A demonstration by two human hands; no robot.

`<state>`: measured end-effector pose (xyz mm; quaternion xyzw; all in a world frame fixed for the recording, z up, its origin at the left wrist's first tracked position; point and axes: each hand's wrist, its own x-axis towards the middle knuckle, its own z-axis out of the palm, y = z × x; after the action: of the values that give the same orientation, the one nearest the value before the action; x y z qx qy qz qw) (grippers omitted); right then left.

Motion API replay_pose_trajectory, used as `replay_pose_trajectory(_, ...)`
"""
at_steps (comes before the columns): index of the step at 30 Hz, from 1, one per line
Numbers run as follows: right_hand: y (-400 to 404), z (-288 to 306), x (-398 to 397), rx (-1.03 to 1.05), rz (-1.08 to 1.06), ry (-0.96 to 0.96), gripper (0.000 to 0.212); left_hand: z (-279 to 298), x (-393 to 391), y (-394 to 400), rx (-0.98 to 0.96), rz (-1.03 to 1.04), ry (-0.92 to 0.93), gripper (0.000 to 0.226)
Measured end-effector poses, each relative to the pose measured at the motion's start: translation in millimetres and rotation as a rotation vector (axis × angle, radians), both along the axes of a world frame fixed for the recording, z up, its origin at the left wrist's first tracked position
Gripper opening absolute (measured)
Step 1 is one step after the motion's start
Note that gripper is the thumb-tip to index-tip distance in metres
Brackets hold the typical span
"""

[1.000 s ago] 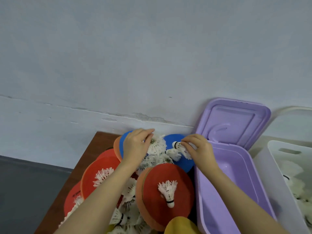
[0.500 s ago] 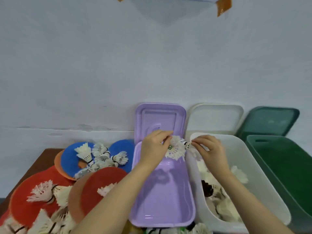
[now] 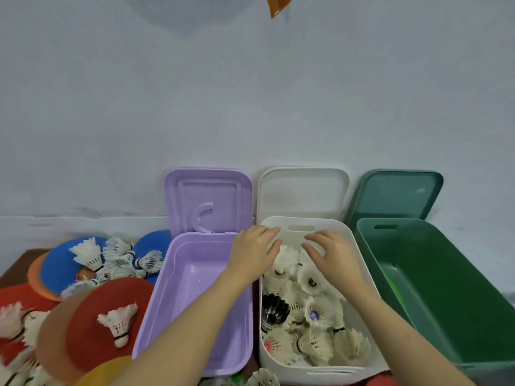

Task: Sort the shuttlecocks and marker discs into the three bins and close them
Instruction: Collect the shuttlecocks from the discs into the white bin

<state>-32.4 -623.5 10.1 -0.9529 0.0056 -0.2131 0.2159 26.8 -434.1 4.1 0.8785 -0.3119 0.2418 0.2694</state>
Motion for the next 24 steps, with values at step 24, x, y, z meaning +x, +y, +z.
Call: replay_pose_trajectory(24,320.9,-5.4,144.8,-0.038,0.46,0.185,0.033,-16.2,64.3,341.3,0.138,0.379,0.333,0.062)
